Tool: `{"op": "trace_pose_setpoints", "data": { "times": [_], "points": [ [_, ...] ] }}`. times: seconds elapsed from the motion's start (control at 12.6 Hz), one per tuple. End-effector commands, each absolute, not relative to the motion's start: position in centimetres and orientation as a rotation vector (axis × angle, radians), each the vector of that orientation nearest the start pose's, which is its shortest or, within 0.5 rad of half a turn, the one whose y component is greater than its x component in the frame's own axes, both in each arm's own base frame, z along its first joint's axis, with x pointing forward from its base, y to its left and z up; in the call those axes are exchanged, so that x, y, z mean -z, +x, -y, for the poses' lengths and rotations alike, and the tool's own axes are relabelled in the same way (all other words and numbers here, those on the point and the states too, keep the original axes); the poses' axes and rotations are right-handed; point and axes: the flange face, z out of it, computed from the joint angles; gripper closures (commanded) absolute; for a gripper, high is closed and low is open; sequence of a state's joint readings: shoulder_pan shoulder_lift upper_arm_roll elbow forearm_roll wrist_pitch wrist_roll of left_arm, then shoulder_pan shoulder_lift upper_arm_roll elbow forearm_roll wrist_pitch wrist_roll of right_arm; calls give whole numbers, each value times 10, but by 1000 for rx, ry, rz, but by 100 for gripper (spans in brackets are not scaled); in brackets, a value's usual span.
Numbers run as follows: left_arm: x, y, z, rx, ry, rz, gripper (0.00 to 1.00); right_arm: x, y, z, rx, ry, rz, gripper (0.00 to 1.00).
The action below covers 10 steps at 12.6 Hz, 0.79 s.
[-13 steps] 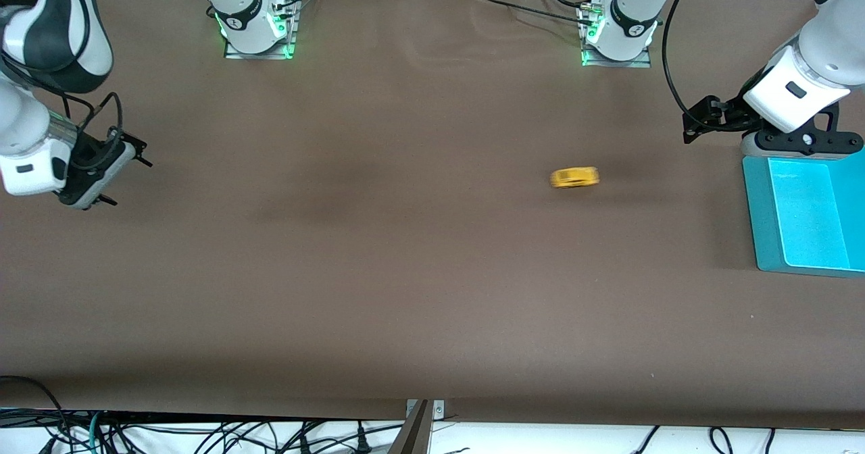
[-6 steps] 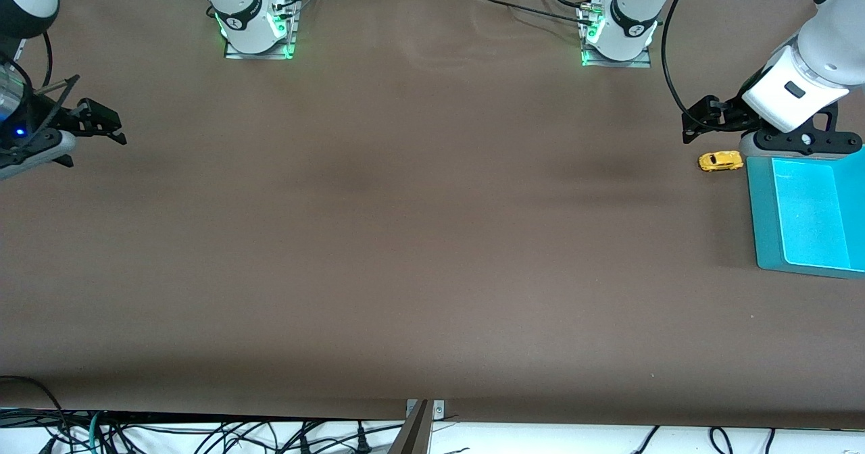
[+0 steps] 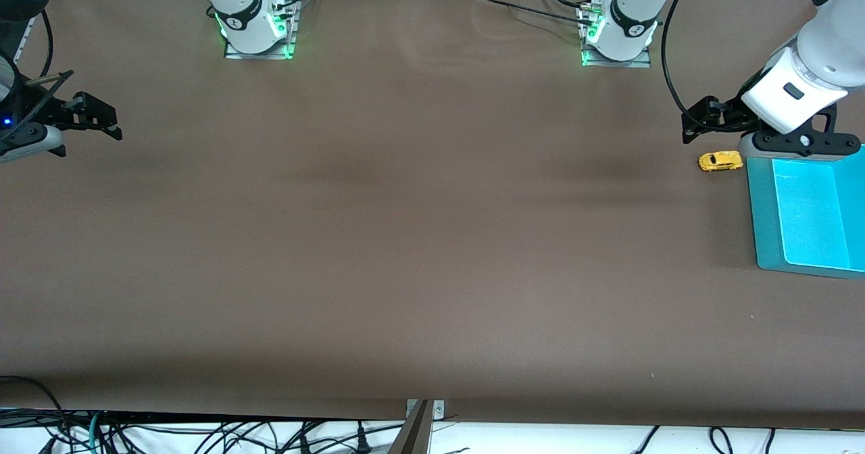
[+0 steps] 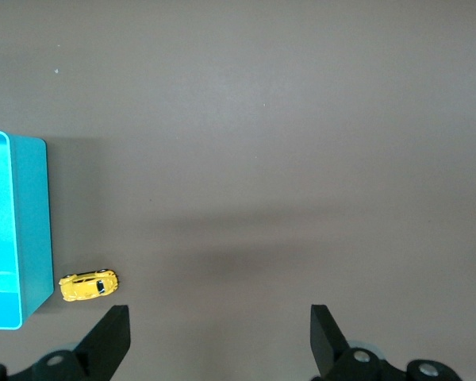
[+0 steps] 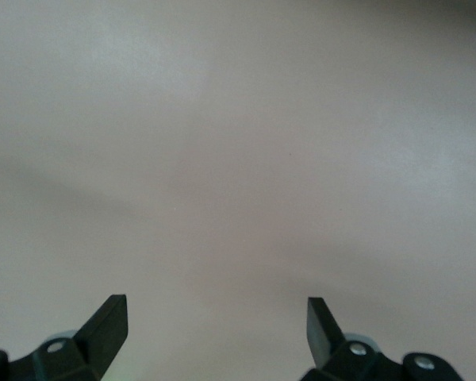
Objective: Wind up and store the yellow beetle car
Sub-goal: 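Lower the left gripper over the yellow car beside the box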
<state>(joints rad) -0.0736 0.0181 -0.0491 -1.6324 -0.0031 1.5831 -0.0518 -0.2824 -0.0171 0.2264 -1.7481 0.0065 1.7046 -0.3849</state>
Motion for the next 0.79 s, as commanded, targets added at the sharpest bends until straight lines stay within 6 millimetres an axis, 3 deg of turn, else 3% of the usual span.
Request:
{"op": "trace_pose_setpoints", "data": {
  "times": [0.0, 0.16, 0.32, 0.55, 0.71],
  "points": [
    [-563, 564, 29, -194, -3117, -269, 0, -573, 547, 19, -39, -3066, 463, 0],
    [-537, 567, 9, -277, -3102, -477, 0, -580, 546, 11, -43, -3048, 360, 0],
    [-509, 558, -33, -377, -3089, -536, 0, -580, 546, 2, -44, -3047, 359, 0],
    [-485, 542, -100, -491, -2963, -1023, 0, -579, 547, 2, -48, -3051, 329, 0],
    [-465, 533, -117, -563, -2890, -1258, 0, -580, 548, 2, -43, -3051, 337, 0]
  ]
}}
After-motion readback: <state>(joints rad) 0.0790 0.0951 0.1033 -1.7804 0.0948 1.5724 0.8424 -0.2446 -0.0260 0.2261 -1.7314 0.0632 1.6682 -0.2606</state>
